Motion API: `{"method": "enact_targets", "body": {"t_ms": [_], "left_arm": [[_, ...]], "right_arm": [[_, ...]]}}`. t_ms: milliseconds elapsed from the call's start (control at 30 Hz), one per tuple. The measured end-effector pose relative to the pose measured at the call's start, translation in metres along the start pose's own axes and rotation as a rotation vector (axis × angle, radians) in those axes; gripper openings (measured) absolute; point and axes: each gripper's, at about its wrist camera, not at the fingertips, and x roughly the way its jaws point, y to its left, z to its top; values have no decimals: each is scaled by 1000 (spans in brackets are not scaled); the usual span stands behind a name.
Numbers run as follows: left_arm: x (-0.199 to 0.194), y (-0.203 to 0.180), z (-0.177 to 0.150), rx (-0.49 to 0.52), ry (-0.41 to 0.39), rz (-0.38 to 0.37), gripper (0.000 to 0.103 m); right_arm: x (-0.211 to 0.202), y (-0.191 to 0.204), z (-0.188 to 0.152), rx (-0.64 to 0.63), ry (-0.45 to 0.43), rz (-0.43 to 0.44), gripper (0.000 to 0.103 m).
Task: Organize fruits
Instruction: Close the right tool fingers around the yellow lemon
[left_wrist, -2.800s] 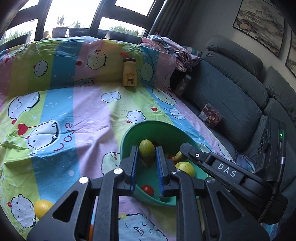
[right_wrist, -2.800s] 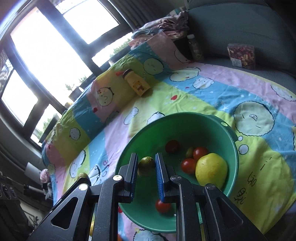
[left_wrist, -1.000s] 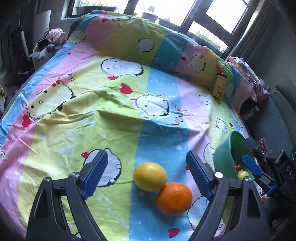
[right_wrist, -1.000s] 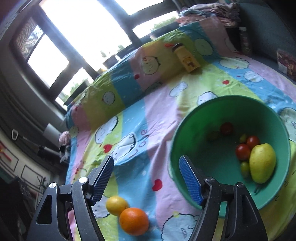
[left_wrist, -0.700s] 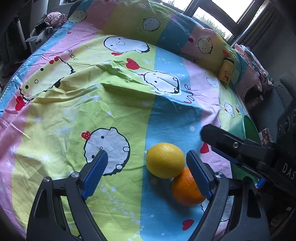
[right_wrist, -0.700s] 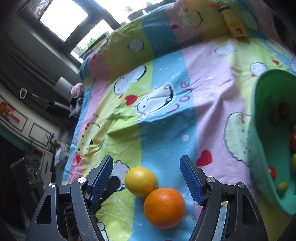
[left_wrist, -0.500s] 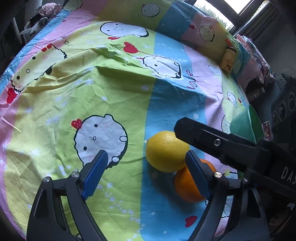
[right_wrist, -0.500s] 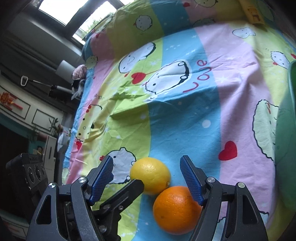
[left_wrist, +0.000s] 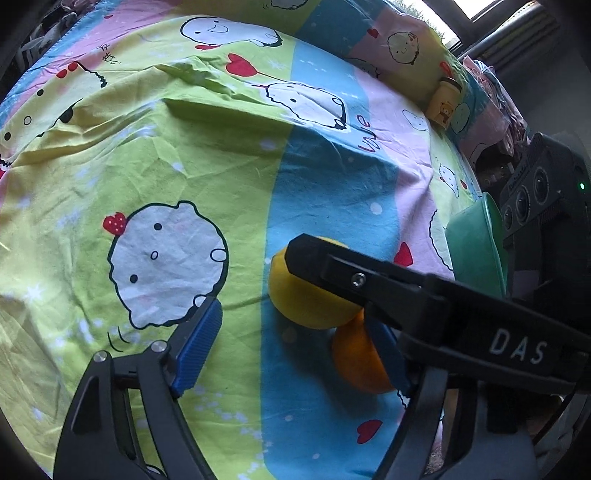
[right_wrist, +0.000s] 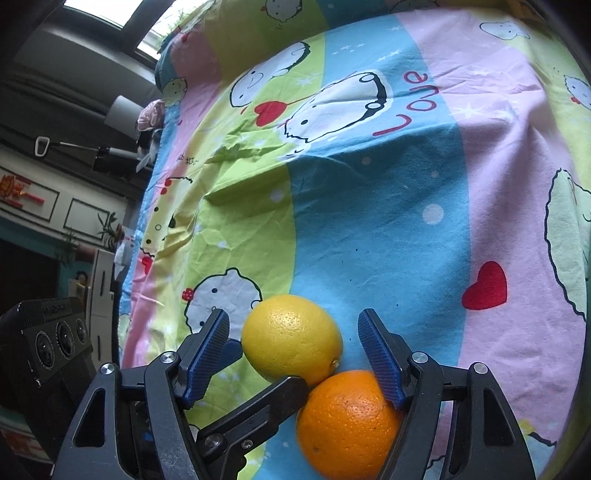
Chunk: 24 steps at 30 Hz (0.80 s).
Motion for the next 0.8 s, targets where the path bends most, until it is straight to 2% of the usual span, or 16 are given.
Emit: {"method": "enact_targets", "body": {"t_ms": [133,267,300,533,800], "left_arm": [[1,0,0,-4,-2,-31,72],[2,2,1,-30,8,-110,54],[2,1,1,-28,6,-117,53],[0,-4,1,-18,-22,-100,52],[-12,-11,0,20,-94,-90,52]], "right_arm": [[1,-3,0,12,-1,14,66],[1,-4,0,6,2,42,61],[0,-5,0,6,3,47,61],[0,-6,-1,16,-9,56,59],[-13,-2,-1,7,-72,85,59]]}}
